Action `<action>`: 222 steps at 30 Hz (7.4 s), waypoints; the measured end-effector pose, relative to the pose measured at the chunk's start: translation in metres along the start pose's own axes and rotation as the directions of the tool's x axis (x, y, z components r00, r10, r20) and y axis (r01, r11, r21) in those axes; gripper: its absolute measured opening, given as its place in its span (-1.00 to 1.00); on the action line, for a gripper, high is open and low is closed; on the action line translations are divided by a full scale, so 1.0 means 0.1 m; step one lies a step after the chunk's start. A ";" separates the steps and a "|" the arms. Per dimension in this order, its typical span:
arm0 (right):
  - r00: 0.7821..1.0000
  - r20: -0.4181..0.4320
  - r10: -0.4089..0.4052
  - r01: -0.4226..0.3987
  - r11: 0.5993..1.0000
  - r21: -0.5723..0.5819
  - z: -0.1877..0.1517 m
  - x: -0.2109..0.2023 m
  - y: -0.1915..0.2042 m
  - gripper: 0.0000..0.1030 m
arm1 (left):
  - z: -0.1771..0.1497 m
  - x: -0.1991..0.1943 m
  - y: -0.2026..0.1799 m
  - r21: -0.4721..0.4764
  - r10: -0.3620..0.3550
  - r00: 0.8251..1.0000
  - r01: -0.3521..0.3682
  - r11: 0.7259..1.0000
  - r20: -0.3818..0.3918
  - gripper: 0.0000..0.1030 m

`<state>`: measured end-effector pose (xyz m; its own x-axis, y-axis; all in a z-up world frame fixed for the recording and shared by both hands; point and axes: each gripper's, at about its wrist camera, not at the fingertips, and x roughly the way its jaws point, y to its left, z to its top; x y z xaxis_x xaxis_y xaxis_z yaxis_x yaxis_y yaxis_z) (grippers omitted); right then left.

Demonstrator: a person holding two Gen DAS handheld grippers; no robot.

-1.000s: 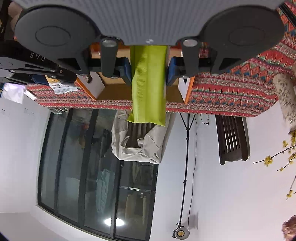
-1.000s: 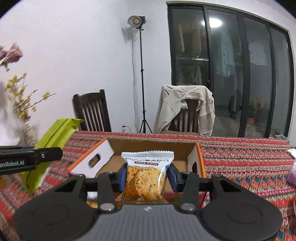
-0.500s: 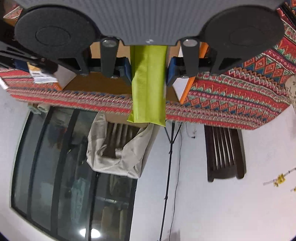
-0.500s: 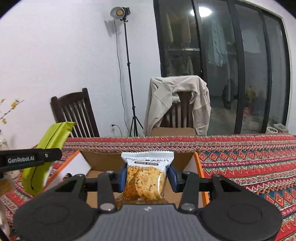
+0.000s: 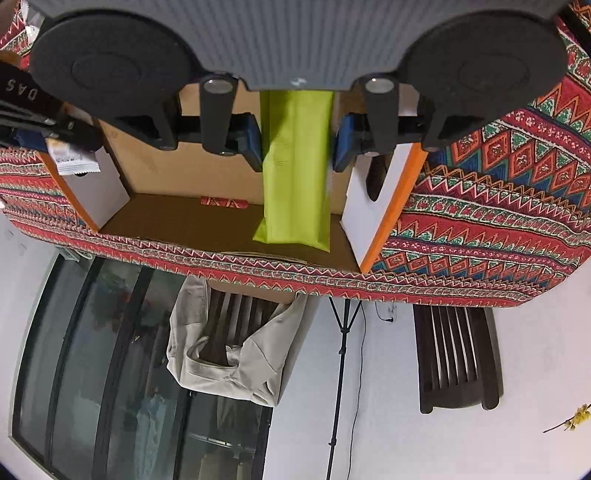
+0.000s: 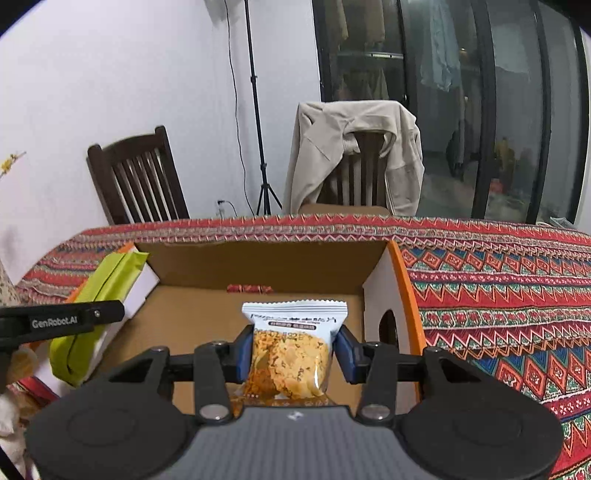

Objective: Organize snacks
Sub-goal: 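Carry both snacks over the cardboard box and open both tools to drop them, then return both tools to the snack pile, then grasp the silver wrapper with the right tool while the left tool grasps a white packet, then lower both held packets into the cardboard box and open both tools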

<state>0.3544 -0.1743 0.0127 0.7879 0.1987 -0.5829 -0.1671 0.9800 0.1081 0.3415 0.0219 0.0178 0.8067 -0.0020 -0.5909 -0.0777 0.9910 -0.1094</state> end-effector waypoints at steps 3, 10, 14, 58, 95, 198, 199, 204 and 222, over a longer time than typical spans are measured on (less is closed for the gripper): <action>1.000 -0.014 0.002 -0.002 1.000 -0.001 -0.02 -0.01 0.01 0.22 | 0.01 -0.08 0.01 -0.014 0.000 0.999 0.000 1.000 0.037 0.71; 1.000 0.008 0.006 -0.006 1.000 0.008 -0.03 -0.08 -0.01 1.00 | 0.05 -0.19 -0.01 -0.027 -0.005 0.997 0.007 1.000 0.083 1.00; 1.000 0.007 -0.001 0.001 1.000 0.012 -0.03 -0.07 -0.02 1.00 | 0.06 -0.20 -0.03 -0.027 -0.002 0.997 0.004 1.000 0.080 1.00; 0.996 0.064 0.066 -0.069 0.997 0.044 -1.20 -1.66 -0.14 1.00 | -1.15 -1.68 0.57 0.002 -0.111 0.990 0.111 0.994 0.092 1.00; 0.995 -0.044 0.094 -0.103 0.929 -0.354 -1.36 -1.16 0.66 1.00 | -1.32 -1.56 0.69 -0.027 -0.092 0.989 0.095 0.995 0.117 1.00; 0.976 0.205 0.070 -0.069 0.998 -0.009 -1.00 -1.70 0.01 0.48 | -0.64 -1.78 0.55 0.084 0.007 0.983 -0.023 0.996 0.183 -0.21; 0.975 0.210 0.070 -0.068 0.998 -0.013 -0.95 -1.72 0.02 0.48 | -0.61 -1.79 0.50 0.095 0.000 0.981 -0.019 0.995 0.193 -0.21; 0.972 0.228 0.059 -0.055 0.998 -0.027 -0.69 -1.73 0.06 0.48 | -0.44 -1.78 0.24 0.135 -0.028 0.973 -0.003 0.991 0.228 -0.21; 0.982 0.187 0.039 -0.045 0.999 0.028 0.17 -0.87 0.23 0.48 | 0.17 -0.98 -0.28 0.106 -0.014 0.972 -0.011 0.994 0.236 -0.21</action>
<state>0.2917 -0.1690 0.0794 0.8775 0.2357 -0.4178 -0.1858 0.9700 0.1570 0.2749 -0.0031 0.0924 0.9231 0.0160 -0.3843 -0.0247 0.9995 -0.0176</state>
